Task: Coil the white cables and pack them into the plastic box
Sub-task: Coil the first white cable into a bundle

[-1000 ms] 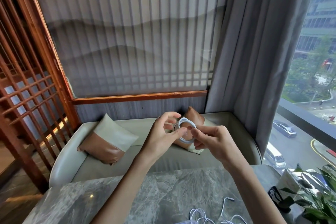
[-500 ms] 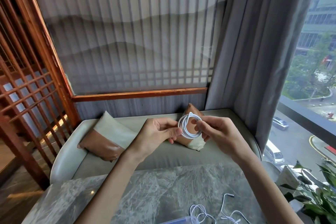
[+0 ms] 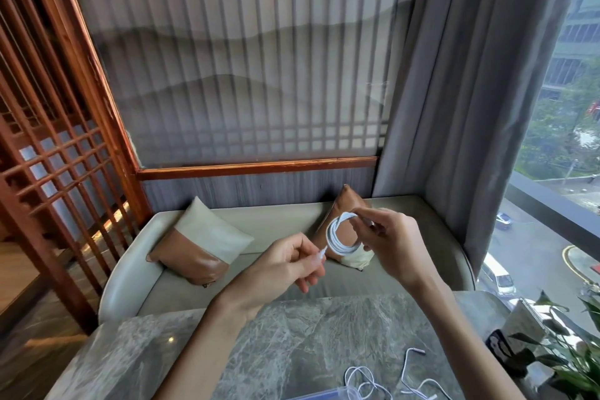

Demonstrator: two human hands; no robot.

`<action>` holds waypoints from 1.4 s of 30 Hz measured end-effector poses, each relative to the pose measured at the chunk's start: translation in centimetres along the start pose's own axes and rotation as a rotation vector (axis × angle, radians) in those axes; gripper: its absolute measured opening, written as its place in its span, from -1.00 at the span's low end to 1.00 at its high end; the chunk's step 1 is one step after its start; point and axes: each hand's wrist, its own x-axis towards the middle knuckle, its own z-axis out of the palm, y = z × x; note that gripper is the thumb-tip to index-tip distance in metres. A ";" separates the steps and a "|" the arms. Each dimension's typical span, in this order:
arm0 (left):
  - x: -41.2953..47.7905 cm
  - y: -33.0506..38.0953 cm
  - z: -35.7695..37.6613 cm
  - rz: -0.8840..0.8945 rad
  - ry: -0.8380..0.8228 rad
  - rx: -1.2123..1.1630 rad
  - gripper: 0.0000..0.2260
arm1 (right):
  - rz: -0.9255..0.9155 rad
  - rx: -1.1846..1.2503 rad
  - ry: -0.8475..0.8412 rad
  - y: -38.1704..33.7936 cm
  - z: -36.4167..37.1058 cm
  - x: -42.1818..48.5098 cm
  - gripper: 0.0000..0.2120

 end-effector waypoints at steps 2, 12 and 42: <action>0.1 0.2 -0.1 -0.056 -0.005 0.096 -0.77 | 0.025 0.003 -0.012 -0.1 0.7 -0.4 -0.86; 2.3 -0.3 3.5 0.403 0.476 0.262 -0.80 | 0.179 0.480 -0.151 -2.0 1.4 -0.9 -0.79; 3.0 -0.7 3.8 0.396 0.485 0.583 -0.81 | 0.792 1.309 -0.288 -1.4 3.5 -2.8 -0.78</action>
